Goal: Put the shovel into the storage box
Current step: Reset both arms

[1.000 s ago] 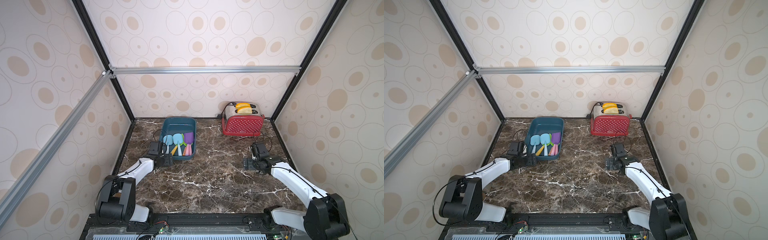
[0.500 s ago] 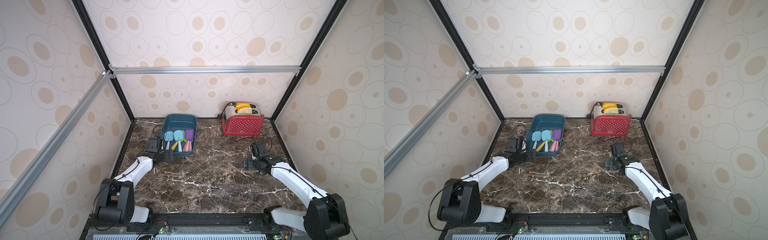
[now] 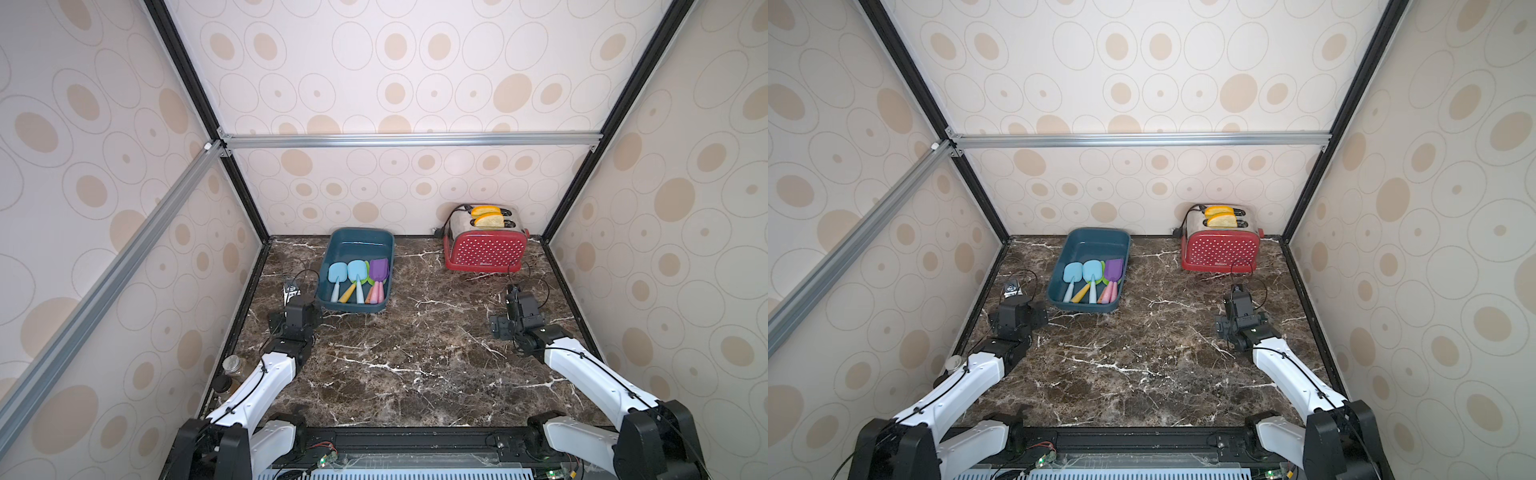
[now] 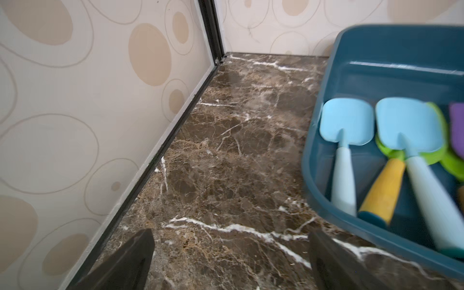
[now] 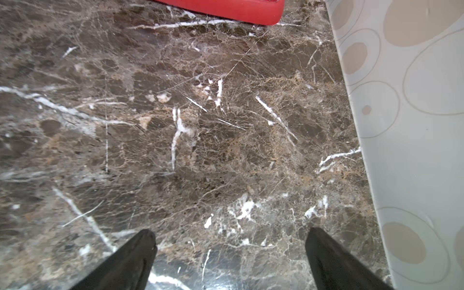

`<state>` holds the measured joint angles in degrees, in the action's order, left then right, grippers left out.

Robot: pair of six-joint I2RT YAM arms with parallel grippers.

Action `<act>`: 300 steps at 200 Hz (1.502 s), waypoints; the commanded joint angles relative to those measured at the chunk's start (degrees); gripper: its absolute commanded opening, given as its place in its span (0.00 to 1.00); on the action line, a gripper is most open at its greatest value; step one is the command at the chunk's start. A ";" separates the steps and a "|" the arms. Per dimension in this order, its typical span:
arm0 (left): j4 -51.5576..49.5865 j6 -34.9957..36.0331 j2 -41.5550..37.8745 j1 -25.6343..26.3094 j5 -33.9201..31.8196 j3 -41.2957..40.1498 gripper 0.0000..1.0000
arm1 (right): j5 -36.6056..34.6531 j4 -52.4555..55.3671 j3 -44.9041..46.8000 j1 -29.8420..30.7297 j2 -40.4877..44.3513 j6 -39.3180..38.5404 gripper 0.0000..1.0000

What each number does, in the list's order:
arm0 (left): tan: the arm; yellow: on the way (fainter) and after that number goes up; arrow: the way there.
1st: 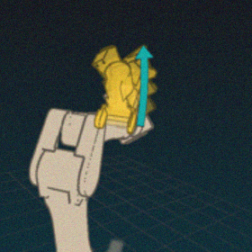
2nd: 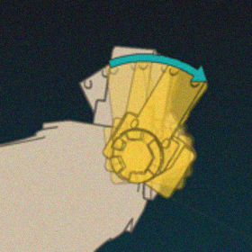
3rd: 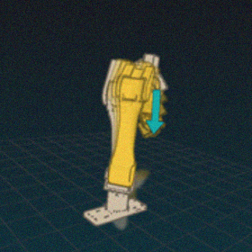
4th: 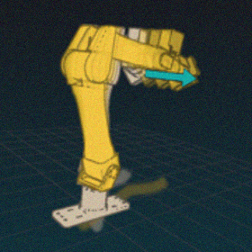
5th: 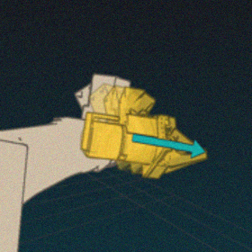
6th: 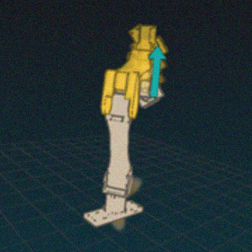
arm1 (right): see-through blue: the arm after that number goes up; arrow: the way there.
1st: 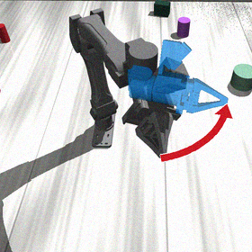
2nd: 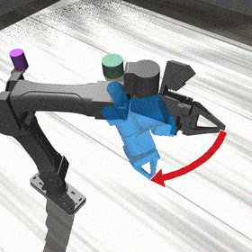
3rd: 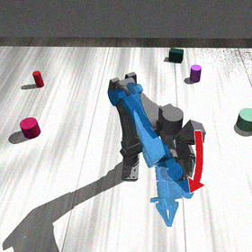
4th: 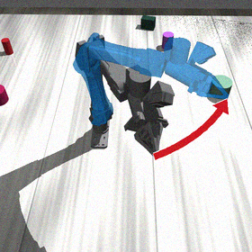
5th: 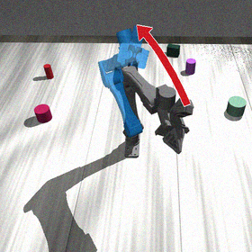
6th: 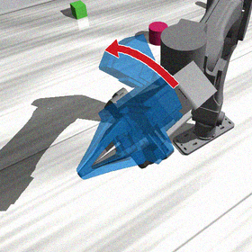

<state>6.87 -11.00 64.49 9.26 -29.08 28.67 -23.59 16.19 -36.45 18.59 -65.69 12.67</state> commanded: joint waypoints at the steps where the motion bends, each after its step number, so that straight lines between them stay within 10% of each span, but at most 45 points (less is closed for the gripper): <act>1: 14.56 6.43 5.50 -0.73 -3.80 -2.31 0.99 | -0.80 -8.78 1.41 -2.56 0.07 -5.14 1.00; 104: 44.27 8.38 20.60 -9.04 14.36 -6.95 0.98 | 13.21 -40.06 13.42 -17.13 -5.51 -9.70 1.00; 202: 44.70 10.54 23.62 -9.26 20.33 -6.34 0.99 | 22.33 -70.68 19.16 -17.91 -18.24 -15.19 1.00; 300: 41.73 8.90 23.95 -9.61 17.39 -4.56 0.99 | 25.10 -62.29 12.80 -17.53 -22.41 -16.80 1.00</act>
<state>49.56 -1.72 87.99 -0.01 -11.46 22.50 0.84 -48.45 -21.85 0.99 -87.18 -3.92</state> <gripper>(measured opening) 0.989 0.999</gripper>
